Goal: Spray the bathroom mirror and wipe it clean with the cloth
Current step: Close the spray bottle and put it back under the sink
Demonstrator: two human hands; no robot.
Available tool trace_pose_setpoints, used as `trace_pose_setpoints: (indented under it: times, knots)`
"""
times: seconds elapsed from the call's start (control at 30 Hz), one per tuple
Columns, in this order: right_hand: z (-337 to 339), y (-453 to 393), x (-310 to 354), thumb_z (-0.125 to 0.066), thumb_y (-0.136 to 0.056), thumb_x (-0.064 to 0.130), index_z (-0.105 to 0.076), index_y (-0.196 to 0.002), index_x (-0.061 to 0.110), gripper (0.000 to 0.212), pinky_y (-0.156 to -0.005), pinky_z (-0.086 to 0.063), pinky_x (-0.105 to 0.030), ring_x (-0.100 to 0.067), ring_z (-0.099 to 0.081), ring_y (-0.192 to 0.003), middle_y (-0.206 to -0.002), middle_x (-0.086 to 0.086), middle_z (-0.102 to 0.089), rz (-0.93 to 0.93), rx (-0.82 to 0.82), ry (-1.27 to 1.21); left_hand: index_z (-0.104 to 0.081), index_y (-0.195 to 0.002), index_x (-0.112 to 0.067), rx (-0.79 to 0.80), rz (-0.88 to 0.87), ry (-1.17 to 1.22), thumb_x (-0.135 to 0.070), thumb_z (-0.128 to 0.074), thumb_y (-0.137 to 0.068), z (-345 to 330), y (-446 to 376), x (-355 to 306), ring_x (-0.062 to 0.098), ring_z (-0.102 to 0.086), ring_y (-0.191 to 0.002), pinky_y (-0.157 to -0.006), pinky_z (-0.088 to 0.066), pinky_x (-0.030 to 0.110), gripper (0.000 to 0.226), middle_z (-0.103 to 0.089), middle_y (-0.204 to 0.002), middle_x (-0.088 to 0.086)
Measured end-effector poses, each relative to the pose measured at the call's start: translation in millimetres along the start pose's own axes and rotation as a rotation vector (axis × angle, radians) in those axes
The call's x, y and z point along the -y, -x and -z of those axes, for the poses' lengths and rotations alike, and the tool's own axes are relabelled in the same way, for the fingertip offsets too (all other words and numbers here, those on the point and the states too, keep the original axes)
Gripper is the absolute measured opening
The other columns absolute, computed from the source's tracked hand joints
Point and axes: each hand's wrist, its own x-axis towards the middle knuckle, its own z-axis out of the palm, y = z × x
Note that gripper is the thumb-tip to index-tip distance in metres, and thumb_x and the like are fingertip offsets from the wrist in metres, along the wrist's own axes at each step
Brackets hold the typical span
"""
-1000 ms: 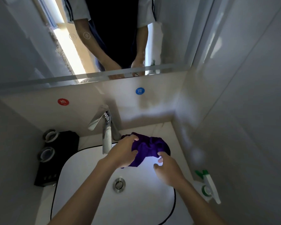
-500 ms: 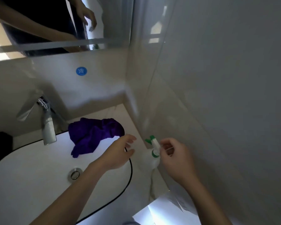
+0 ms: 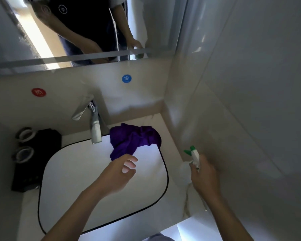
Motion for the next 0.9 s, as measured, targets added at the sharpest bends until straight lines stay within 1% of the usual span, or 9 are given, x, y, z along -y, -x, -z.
trace_pose_setpoints:
  times: [0.1, 0.2, 0.3, 0.4, 0.5, 0.57, 0.7, 0.83, 0.9]
  knots:
    - [3.0, 7.3, 0.8, -0.06, -0.1, 0.021, -0.062, -0.115, 0.011, 0.019, -0.068, -0.048, -0.04, -0.037, -0.062, -0.084, -0.093, -0.015, -0.069, 0.016, 0.013, -0.022, -0.062, -0.109, -0.039, 0.03, 0.019, -0.007, -0.018, -0.061, -0.097, -1.9, 11.2, 0.0, 0.003, -0.065, -0.098, -0.084, -0.056, 0.023, 0.024, -0.067, -0.11, -0.01]
    - [19.9, 21.2, 9.7, -0.058, -0.101, 0.025, -0.06, -0.107, 0.02, 0.008, -0.067, -0.052, -0.04, -0.027, -0.061, -0.077, -0.087, -0.006, -0.067, 0.072, 0.01, -0.055, -0.063, -0.105, -0.044, 0.062, 0.003, -0.056, -0.035, -0.06, -0.091, -10.1, 16.3, -5.8, -0.003, -0.065, -0.095, -0.096, -0.054, 0.033, 0.017, -0.069, -0.105, -0.018]
    - [47.5, 30.9, 30.6, -0.064, -0.098, 0.023, -0.066, -0.107, 0.023, 0.01, -0.068, -0.051, -0.039, -0.025, -0.063, -0.078, -0.084, 0.004, -0.066, 0.175, -0.096, -0.144, -0.065, -0.104, -0.044, 0.066, -0.046, -0.047, -0.036, -0.061, -0.092, -16.2, 15.5, -22.6, -0.005, -0.065, -0.092, -0.093, -0.056, 0.032, 0.014, -0.068, -0.103, -0.019]
    - [74.9, 45.6, 66.8, -0.069, -0.095, 0.023, -0.07, -0.113, 0.034, 0.02, -0.071, -0.048, -0.029, -0.011, -0.063, -0.085, -0.091, 0.016, -0.067, 0.306, -0.195, -0.319, -0.065, -0.105, -0.04, 0.077, -0.139, -0.002, -0.021, -0.062, -0.098, -15.5, 14.3, -42.3, -0.003, -0.064, -0.091, -0.084, -0.056, 0.022, 0.02, -0.068, -0.104, -0.014]
    - [86.4, 65.7, 106.7, -0.075, -0.091, 0.017, -0.071, -0.107, 0.039, 0.027, -0.073, -0.047, -0.014, -0.004, -0.064, -0.089, -0.097, 0.014, -0.07, 0.451, -0.207, -0.487, -0.066, -0.105, -0.037, 0.051, -0.178, 0.078, -0.017, -0.063, -0.099, -3.2, 19.4, -53.0, 0.007, -0.066, -0.096, -0.081, -0.054, 0.019, 0.021, -0.069, -0.106, -0.008]
    - [81.3, 75.6, 129.2, -0.077, -0.088, 0.015, -0.073, -0.102, 0.037, 0.027, -0.071, -0.047, -0.011, -0.004, -0.066, -0.087, -0.095, 0.012, -0.072, 0.466, -0.141, -0.607, -0.068, -0.104, -0.034, 0.002, -0.171, 0.144, -0.013, -0.063, -0.098, 11.4, 29.2, -49.1, 0.013, -0.068, -0.095, -0.082, -0.056, 0.024, 0.022, -0.071, -0.105, -0.005]
    - [43.5, 88.8, 163.3, -0.076, -0.089, 0.017, -0.076, -0.083, 0.035, 0.019, -0.06, -0.049, -0.026, -0.006, -0.062, -0.066, -0.075, 0.0, -0.071, 0.433, 0.135, -0.759, -0.071, -0.099, -0.022, -0.193, -0.136, 0.275, 0.003, -0.06, -0.095, 53.9, 69.6, -14.8, 0.02, -0.071, -0.087, -0.081, -0.056, 0.029, 0.027, -0.075, -0.095, 0.002]
    - [-6.4, 115.2, 199.9, -0.074, -0.092, 0.014, -0.073, -0.077, 0.024, 0.018, -0.057, -0.044, -0.016, -0.004, -0.057, -0.059, -0.068, -0.002, -0.069, 0.463, 0.384, -0.709, -0.071, -0.098, -0.017, -0.388, -0.103, 0.394, -0.002, -0.061, -0.086, 89.9, 118.7, 26.9, 0.013, -0.072, -0.077, -0.072, -0.051, 0.019, 0.021, -0.076, -0.087, -0.001]
    - [-27.7, 132.5, 216.8, -0.073, -0.092, 0.016, -0.072, -0.078, 0.017, 0.014, -0.055, -0.043, -0.016, -0.005, -0.056, -0.058, -0.069, -0.007, -0.069, 0.461, 0.502, -0.717, -0.07, -0.099, -0.015, -0.47, -0.094, 0.436, 0.001, -0.059, -0.085, 101.3, 141.3, 38.9, 0.013, -0.07, -0.076, -0.071, -0.05, 0.019, 0.023, -0.076, -0.086, 0.001]
